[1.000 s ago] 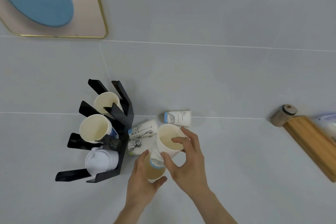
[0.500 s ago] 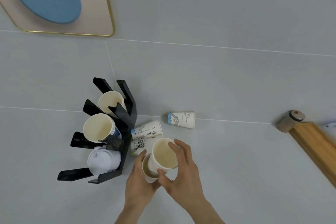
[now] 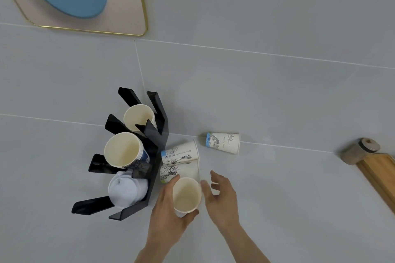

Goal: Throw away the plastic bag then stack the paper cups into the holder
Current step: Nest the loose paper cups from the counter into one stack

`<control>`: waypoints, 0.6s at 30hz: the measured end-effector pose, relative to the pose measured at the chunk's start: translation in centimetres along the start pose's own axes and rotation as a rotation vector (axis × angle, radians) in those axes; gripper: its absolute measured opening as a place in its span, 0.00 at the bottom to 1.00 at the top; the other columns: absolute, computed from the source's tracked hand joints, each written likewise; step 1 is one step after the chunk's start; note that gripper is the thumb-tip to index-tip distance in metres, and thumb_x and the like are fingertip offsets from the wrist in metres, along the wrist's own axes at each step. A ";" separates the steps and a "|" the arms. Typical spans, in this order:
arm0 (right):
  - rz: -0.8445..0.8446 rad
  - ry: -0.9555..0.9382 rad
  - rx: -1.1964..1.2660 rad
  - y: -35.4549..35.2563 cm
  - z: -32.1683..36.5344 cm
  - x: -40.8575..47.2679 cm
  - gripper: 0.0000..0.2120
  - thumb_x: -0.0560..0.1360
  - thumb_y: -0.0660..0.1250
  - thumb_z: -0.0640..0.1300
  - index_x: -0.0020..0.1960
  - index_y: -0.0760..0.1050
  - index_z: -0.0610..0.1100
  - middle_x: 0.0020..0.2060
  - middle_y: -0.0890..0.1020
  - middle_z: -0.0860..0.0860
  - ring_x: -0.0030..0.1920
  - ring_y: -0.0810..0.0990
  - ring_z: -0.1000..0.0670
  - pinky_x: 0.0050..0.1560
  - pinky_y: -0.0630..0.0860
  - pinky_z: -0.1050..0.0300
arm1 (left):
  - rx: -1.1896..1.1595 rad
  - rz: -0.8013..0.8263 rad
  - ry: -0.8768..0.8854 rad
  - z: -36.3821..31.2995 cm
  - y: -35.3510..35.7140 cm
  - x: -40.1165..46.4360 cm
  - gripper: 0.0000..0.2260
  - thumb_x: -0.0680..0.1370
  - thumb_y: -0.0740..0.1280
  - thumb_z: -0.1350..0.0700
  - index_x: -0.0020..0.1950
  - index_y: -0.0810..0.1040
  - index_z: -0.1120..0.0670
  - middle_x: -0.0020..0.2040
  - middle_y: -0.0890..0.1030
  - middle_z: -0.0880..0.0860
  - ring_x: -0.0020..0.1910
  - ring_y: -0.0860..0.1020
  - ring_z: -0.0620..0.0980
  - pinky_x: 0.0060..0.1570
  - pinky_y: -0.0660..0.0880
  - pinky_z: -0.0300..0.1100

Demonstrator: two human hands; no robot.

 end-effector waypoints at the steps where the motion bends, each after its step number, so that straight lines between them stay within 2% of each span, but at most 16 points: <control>1: 0.011 0.067 -0.060 0.1 0.1 1.0 0.22 0.78 0.71 0.53 0.70 0.76 0.49 0.62 0.81 0.51 0.56 0.82 0.52 0.58 0.77 0.57 | 0.007 -0.002 0.003 0.1 -0.1 0.1 0.46 0.61 0.81 0.47 0.75 0.62 0.41 0.68 0.69 0.36 0.68 0.70 0.41 0.58 0.71 0.38; 3: 0.107 0.185 -0.136 0.6 -0.1 2.8 0.22 0.77 0.71 0.55 0.69 0.77 0.51 0.62 0.81 0.48 0.59 0.82 0.49 0.62 0.76 0.54 | 0.017 0.014 -0.007 0.3 -0.3 0.3 0.46 0.62 0.81 0.47 0.75 0.63 0.41 0.68 0.68 0.35 0.68 0.69 0.40 0.58 0.70 0.37; 5: 0.183 0.308 -0.061 1.6 0.1 4.0 0.20 0.76 0.71 0.55 0.67 0.78 0.53 0.60 0.82 0.46 0.58 0.83 0.47 0.62 0.79 0.52 | 0.021 0.028 -0.007 0.5 -0.4 0.5 0.45 0.61 0.81 0.47 0.73 0.61 0.37 0.67 0.65 0.29 0.66 0.68 0.37 0.57 0.69 0.36; 8: 0.206 0.444 -0.001 3.1 -0.2 5.0 0.14 0.75 0.72 0.51 0.60 0.81 0.51 0.55 0.85 0.45 0.41 0.83 0.46 0.47 0.85 0.51 | 0.006 0.029 -0.008 0.6 -0.5 0.5 0.45 0.61 0.80 0.46 0.71 0.58 0.33 0.65 0.62 0.23 0.64 0.67 0.34 0.57 0.70 0.36; 11: 0.189 0.526 0.141 3.9 -1.8 5.2 0.09 0.75 0.72 0.49 0.54 0.81 0.47 0.53 0.86 0.41 0.44 0.85 0.41 0.42 0.86 0.50 | 0.002 0.019 -0.008 0.5 -0.4 0.8 0.44 0.62 0.80 0.46 0.71 0.59 0.33 0.65 0.63 0.25 0.66 0.68 0.36 0.57 0.71 0.36; 12: 0.168 0.540 0.217 3.7 -2.1 5.1 0.07 0.76 0.72 0.50 0.50 0.80 0.47 0.53 0.86 0.40 0.46 0.87 0.39 0.42 0.87 0.48 | 0.002 0.016 0.001 0.4 -0.3 0.9 0.44 0.62 0.80 0.46 0.71 0.59 0.32 0.65 0.63 0.25 0.66 0.68 0.35 0.58 0.70 0.35; 14: 0.083 0.508 0.361 2.4 -1.9 4.8 0.09 0.78 0.71 0.49 0.43 0.77 0.45 0.49 0.85 0.42 0.46 0.87 0.38 0.45 0.87 0.45 | -0.009 0.006 0.012 0.5 -0.3 1.1 0.43 0.62 0.79 0.46 0.71 0.60 0.33 0.67 0.65 0.27 0.66 0.68 0.35 0.59 0.70 0.36; 16: -0.033 0.407 0.492 0.3 -0.9 4.5 0.13 0.80 0.69 0.47 0.40 0.74 0.43 0.43 0.81 0.43 0.43 0.83 0.41 0.51 0.86 0.43 | -0.016 -0.007 -0.002 0.5 -0.3 1.1 0.43 0.62 0.79 0.45 0.72 0.61 0.35 0.67 0.68 0.32 0.66 0.69 0.36 0.59 0.72 0.38; 18: -0.159 0.289 0.573 -2.3 0.7 4.0 0.15 0.81 0.68 0.45 0.37 0.72 0.42 0.41 0.79 0.43 0.44 0.80 0.42 0.53 0.84 0.45 | -0.008 -0.017 -0.015 0.4 -0.2 1.1 0.43 0.63 0.79 0.45 0.73 0.60 0.36 0.66 0.68 0.34 0.64 0.69 0.36 0.57 0.71 0.38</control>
Point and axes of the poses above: each hand's wrist, its own x-axis towards the middle knuckle, its own y-axis out of the palm, z = x × y, the point moved 1 cm from there along x, towards the middle knuckle
